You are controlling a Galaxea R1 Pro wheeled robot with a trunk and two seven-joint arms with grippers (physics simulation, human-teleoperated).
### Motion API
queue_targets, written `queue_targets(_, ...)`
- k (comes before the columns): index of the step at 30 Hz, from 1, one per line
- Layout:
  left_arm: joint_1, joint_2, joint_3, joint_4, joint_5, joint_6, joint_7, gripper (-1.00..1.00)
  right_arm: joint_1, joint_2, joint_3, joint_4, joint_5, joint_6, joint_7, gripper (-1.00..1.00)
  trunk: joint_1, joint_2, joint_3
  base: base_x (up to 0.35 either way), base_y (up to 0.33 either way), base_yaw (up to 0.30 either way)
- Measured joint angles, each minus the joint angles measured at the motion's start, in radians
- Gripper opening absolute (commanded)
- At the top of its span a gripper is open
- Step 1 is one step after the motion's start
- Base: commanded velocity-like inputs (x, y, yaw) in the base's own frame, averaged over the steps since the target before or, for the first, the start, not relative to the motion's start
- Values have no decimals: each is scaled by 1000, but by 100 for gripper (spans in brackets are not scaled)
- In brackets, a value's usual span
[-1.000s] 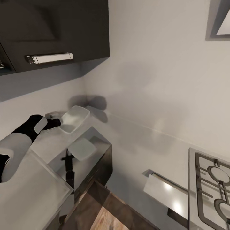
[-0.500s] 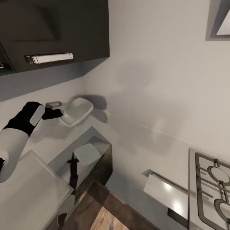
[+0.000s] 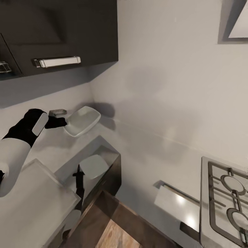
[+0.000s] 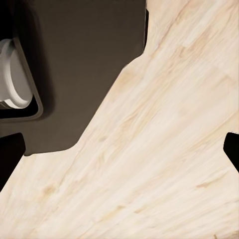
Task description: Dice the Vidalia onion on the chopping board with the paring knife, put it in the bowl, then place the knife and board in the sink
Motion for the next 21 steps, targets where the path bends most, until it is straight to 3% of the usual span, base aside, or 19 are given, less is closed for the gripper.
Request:
queue_targets(13, 0, 3, 0, -1, -1, 1, 0, -100, 0, 2, 0, -1, 0, -47, -3, 100, 0, 0, 0, -333, 0, 4)
queue_targets(21, 0, 13, 0, -4, -2, 3, 0, -100, 0, 3, 0, -1, 0, -55, -5, 100, 0, 0, 0, -337, 0, 230)
